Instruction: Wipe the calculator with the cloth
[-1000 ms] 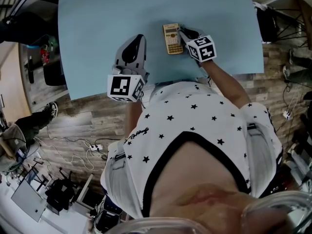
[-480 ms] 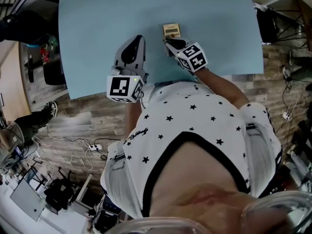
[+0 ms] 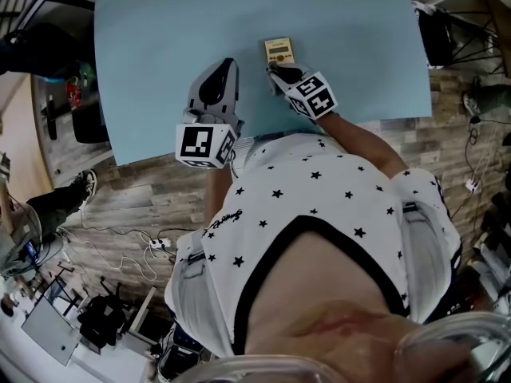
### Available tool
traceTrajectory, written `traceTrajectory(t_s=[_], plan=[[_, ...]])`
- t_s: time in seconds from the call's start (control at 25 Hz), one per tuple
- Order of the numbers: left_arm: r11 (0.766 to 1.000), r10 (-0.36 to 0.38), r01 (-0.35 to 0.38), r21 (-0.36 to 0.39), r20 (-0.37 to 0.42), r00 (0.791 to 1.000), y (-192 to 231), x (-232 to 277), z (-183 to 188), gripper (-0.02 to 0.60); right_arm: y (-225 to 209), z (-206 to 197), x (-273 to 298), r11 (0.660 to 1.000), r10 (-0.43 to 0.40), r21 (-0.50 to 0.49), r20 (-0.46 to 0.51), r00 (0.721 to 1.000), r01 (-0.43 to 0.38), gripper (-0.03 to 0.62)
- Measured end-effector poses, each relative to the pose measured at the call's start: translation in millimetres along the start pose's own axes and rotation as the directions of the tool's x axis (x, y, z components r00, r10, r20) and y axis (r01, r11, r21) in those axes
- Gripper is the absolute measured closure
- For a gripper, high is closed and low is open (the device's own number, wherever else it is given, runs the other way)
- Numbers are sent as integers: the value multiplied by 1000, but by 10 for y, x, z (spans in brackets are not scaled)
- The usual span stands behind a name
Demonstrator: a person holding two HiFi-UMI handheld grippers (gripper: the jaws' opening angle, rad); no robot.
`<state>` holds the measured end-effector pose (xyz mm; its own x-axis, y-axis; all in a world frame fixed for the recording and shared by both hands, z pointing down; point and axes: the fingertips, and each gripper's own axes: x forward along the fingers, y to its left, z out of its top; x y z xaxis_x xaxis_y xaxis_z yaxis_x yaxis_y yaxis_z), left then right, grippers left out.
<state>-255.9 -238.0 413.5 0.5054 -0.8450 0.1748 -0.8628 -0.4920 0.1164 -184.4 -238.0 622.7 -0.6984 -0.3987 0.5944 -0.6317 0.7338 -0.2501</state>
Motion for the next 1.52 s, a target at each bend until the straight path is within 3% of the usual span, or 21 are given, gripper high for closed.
traceTrajectory(t_s=[0.6, 1.16, 1.52], plan=[[997, -77, 77, 17, -7, 997, -207, 237, 35, 551, -550, -162, -375, 988, -136, 76, 11, 991, 135, 553], [997, -80, 81, 16, -9, 997, -236, 261, 20, 551, -593, -201, -388, 985, -148, 93, 14, 989, 146, 553], [997, -70, 70, 25, -6, 998, -200, 260, 40, 551, -798, 370, -669, 969, -192, 191, 195, 962, 155, 553]])
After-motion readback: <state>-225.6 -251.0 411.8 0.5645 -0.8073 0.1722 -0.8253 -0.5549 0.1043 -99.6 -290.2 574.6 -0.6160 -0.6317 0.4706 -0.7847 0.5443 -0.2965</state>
